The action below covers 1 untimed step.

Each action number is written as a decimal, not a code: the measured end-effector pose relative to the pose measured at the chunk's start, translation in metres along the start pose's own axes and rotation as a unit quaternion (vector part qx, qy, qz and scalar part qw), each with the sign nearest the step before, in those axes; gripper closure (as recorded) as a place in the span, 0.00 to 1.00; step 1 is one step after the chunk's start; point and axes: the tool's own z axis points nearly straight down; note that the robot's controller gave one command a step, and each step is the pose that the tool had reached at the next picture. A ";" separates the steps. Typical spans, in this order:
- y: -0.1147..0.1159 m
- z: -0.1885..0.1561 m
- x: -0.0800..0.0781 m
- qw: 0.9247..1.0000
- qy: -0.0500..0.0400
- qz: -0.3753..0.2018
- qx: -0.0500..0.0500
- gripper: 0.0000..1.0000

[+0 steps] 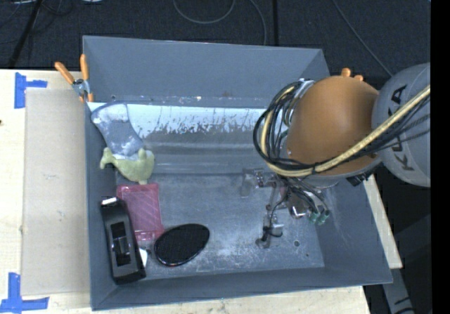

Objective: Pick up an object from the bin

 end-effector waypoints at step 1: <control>0.031 0.003 0.005 1.000 0.003 -0.012 -0.002 0.00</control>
Offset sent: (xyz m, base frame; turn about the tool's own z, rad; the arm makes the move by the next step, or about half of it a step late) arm -0.0251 0.0644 0.0318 -0.3297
